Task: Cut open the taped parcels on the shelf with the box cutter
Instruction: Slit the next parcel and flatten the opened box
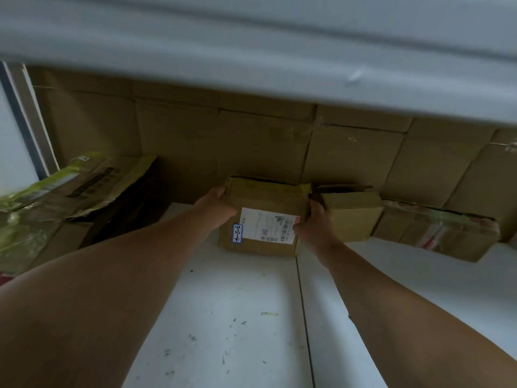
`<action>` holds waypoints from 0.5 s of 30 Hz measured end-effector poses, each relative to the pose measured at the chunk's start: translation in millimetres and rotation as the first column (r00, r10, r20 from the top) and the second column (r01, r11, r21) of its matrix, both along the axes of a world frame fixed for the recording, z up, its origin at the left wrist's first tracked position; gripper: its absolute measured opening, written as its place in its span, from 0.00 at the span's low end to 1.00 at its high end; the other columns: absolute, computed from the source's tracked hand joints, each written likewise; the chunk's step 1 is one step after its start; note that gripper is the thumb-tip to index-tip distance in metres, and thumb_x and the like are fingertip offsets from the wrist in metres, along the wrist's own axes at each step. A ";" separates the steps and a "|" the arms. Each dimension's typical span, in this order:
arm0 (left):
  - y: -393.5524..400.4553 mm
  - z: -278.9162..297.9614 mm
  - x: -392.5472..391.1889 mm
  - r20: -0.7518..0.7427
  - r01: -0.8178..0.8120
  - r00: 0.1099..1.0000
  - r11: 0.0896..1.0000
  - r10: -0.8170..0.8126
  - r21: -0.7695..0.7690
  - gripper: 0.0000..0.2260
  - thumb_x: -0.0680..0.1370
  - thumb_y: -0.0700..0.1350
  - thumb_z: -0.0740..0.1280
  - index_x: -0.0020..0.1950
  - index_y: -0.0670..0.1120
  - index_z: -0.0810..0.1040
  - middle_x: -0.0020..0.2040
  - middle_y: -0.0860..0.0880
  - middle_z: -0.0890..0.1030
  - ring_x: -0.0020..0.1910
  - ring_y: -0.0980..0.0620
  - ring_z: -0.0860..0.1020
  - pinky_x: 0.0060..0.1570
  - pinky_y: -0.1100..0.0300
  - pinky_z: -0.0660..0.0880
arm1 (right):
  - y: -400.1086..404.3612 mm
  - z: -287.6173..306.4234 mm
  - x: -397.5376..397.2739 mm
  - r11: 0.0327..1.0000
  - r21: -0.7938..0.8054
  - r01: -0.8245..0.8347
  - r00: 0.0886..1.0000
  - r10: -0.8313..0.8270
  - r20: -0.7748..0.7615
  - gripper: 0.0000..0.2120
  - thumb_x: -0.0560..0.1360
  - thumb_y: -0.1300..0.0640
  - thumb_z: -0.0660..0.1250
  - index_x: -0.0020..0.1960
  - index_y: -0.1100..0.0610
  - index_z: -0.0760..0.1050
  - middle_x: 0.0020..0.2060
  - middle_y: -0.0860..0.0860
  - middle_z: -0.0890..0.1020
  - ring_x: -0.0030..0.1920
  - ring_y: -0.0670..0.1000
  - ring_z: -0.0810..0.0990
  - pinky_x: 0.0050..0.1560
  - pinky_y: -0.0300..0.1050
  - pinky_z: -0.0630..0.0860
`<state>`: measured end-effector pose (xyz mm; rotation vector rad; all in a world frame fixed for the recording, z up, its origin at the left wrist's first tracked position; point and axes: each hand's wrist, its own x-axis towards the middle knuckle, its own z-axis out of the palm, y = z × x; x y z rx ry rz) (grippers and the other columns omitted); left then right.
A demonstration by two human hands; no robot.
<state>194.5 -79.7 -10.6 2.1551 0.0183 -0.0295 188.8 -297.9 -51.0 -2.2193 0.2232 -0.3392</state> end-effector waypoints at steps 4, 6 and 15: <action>5.8 -2.8 -26.7 0.046 -0.033 0.998 0.999 0.034 -0.016 0.23 0.77 0.40 0.68 0.71 0.48 0.67 0.42 0.56 0.73 0.36 0.61 0.71 0.29 0.69 0.64 | 1.1 0.3 -22.3 0.997 0.062 -0.047 0.999 0.046 0.020 0.22 0.76 0.65 0.63 0.68 0.57 0.65 0.48 0.47 0.75 0.53 0.58 0.82 0.39 0.45 0.83; 9.0 -6.2 -39.5 0.078 -0.037 0.996 0.999 0.039 -0.033 0.22 0.77 0.41 0.68 0.70 0.47 0.67 0.42 0.55 0.73 0.38 0.60 0.73 0.30 0.68 0.67 | 1.6 1.0 -35.5 0.991 0.101 -0.084 0.996 0.083 0.013 0.19 0.77 0.63 0.62 0.66 0.55 0.64 0.48 0.49 0.78 0.50 0.55 0.82 0.32 0.37 0.79; 22.2 -7.2 -79.4 -0.167 -0.167 0.981 0.879 0.101 -0.447 0.24 0.78 0.69 0.51 0.53 0.53 0.77 0.51 0.50 0.81 0.51 0.47 0.80 0.57 0.45 0.76 | -1.7 3.5 -90.1 0.940 0.323 -0.115 0.992 0.128 -0.020 0.17 0.75 0.60 0.63 0.59 0.45 0.65 0.51 0.52 0.82 0.49 0.51 0.81 0.44 0.45 0.76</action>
